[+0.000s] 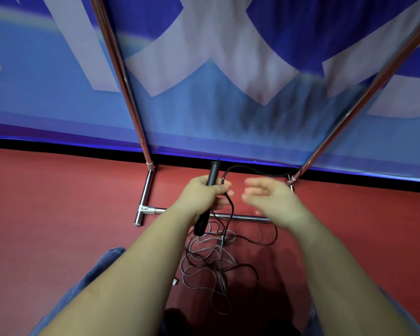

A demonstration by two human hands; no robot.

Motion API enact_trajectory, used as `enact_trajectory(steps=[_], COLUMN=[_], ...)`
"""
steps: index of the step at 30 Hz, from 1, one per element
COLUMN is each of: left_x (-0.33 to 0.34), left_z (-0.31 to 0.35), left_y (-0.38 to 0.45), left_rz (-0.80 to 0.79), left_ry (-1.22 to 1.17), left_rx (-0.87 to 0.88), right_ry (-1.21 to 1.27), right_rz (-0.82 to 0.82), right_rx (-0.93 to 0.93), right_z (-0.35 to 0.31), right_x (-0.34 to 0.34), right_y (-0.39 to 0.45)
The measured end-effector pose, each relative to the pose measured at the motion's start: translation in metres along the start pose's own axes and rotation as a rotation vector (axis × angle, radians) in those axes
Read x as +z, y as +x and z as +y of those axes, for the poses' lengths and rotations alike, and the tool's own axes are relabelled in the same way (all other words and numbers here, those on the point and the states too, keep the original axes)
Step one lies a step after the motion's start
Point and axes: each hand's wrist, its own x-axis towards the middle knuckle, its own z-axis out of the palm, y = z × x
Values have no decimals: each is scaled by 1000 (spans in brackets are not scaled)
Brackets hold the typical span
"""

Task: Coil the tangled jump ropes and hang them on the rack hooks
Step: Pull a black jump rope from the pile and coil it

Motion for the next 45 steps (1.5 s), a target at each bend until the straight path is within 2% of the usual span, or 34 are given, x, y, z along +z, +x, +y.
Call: enact_trajectory(steps=[3, 8, 11, 15, 17, 20, 22, 24, 29, 31, 35, 37, 42, 45], left_x=[1, 0, -2, -3, -3, -5, -5, -3, -7, -8, -8, -8, -7, -9], left_z=[5, 18, 17, 4, -2, -6, -6, -4, 3, 4, 11, 11, 1, 1], left_y=[-1, -3, -3, -4, -5, -5, -1, 2, 2, 1, 0, 1, -3, -7], left_rz=[-30, -68, -81, -138, -176, -139, -102, -49, 26, 7, -37, -67, -188, -317], left_ry=[-113, -346, -280, 251, 436, 445, 345, 180, -110, -195, -317, -292, 138, 182], left_rx=[-9, 2, 39, 39, 17, 36, 59, 41, -10, -37, -38, -3, 57, -5], right_ry=[-277, -326, 21, 515, 651, 766, 779, 654, -125, -255, -360, -266, 409, 612], right_rz=[-115, -13, 51, 84, 81, 101, 99, 78, -96, -88, 11, 8, 2, 5], right_rx=[17, -29, 24, 69, 83, 100, 86, 64, 31, 9, -65, -61, 80, 146], right_z=[15, 18, 6, -9, -13, -15, -16, -16, -3, 3, 6, 4, -12, -15], right_x=[10, 14, 14, 5, 1, -2, -3, -2, 11, 16, 13, 13, 2, -2], right_y=[3, 5, 4, 0, -1, -2, -1, -1, -3, -1, 2, 2, -2, -3])
